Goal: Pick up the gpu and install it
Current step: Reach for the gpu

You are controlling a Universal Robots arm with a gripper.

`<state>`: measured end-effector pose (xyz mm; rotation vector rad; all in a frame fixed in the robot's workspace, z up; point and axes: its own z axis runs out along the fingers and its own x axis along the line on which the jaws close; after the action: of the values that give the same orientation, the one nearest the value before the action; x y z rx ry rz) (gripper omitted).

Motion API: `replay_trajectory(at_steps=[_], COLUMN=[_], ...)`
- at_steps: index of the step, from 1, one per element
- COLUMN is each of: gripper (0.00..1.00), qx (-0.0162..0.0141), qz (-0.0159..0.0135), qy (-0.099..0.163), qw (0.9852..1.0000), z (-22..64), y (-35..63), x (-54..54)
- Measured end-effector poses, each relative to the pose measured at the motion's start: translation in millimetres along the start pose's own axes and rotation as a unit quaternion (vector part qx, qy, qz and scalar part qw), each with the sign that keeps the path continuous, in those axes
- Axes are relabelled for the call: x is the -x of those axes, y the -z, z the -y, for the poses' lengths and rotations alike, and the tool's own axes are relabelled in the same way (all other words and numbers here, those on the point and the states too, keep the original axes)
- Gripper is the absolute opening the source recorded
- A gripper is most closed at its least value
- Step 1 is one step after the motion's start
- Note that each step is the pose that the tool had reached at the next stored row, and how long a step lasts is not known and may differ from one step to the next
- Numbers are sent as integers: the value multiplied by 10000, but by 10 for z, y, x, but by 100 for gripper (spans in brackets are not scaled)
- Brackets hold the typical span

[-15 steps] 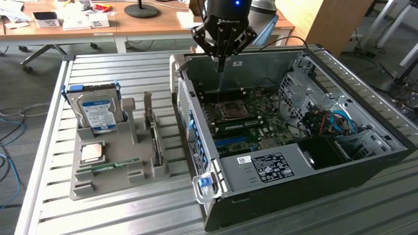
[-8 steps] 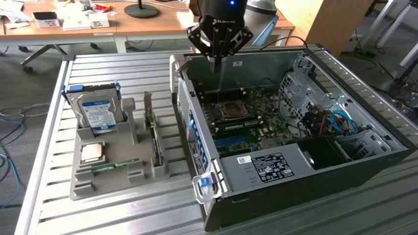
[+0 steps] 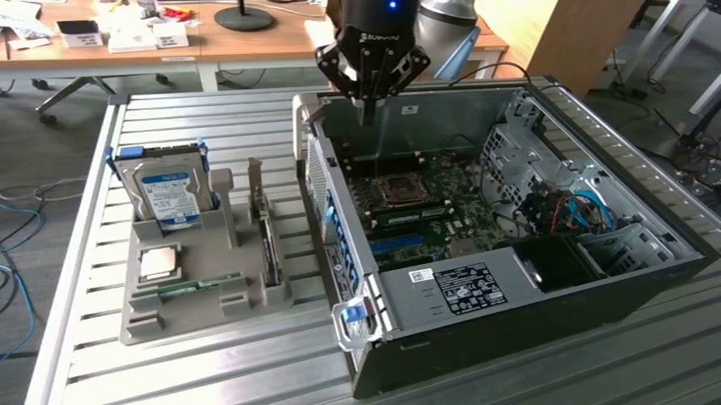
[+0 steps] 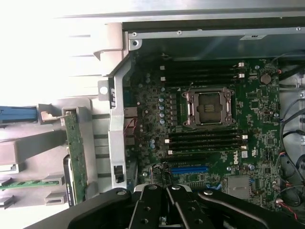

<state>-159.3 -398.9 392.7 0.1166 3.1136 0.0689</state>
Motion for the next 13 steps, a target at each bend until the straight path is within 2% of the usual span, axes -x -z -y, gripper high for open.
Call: replay_trajectory(at_steps=[13], gripper=[11], qx=[0], qz=[0], qy=[0], qw=[10000], z=[10], y=[0], x=[-135])
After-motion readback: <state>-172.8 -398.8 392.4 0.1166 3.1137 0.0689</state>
